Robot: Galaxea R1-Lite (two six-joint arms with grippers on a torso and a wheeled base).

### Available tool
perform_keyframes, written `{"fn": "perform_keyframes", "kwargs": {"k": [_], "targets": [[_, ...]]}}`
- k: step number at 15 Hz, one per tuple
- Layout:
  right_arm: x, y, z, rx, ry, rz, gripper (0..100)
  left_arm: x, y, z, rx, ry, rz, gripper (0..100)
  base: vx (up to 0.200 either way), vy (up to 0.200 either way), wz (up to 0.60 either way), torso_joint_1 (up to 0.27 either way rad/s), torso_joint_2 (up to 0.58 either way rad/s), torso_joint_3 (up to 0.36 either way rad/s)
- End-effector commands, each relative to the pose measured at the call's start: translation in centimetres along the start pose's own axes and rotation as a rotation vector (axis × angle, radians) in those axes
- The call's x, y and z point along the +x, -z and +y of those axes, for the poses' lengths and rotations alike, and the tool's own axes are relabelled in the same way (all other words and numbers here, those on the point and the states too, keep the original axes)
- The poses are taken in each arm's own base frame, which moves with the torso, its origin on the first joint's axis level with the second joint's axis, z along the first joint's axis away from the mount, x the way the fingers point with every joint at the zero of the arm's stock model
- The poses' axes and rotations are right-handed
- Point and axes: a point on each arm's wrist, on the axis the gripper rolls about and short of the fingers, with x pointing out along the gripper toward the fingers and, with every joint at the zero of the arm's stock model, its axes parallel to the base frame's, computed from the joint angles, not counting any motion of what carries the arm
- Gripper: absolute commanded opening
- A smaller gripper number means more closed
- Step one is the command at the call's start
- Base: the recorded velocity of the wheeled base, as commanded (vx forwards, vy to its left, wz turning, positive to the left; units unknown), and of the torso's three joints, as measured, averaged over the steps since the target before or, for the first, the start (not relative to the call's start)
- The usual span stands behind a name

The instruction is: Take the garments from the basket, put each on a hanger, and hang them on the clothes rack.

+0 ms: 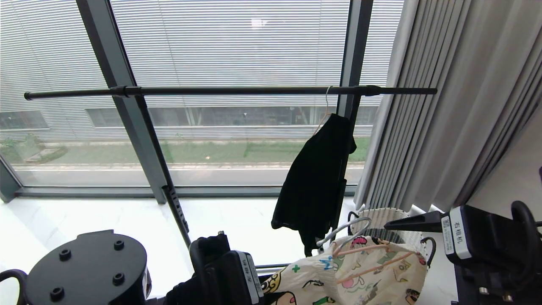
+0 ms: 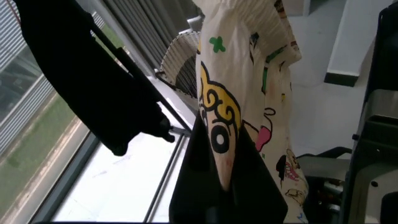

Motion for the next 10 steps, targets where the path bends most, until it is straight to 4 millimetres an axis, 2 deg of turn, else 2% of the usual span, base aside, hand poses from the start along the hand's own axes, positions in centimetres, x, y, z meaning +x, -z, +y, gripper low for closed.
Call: {"fn": "perform_keyframes", "kwargs": {"k": [1,3,7,10], "targets": [[1.3,0.5,-0.3,0.008,-0.03,0.038,100,-0.3,-0.1,-0.1,0.003,0.003,-0.01,0,0.0,0.0,0.0,0.0,0.0,0.0],[1.9,1.1,-0.2,0.0,-0.053,0.065,100,-0.9,-0.5,-0.3,0.016,0.006,-0.036,0,0.0,0.0,0.0,0.0,0.0,0.0],[3.0,1.9,-1.5,-0.03,-0.035,0.104,100,-1.9,-0.1,-0.9,0.03,0.021,-0.044,0,0.0,0.0,0.0,0.0,0.0,0.0],[3.4,1.9,-1.5,-0.052,-0.049,0.095,100,-1.8,-0.4,-1.5,0.04,0.051,-0.056,0,0.0,0.0,0.0,0.0,0.0,0.0]]}}
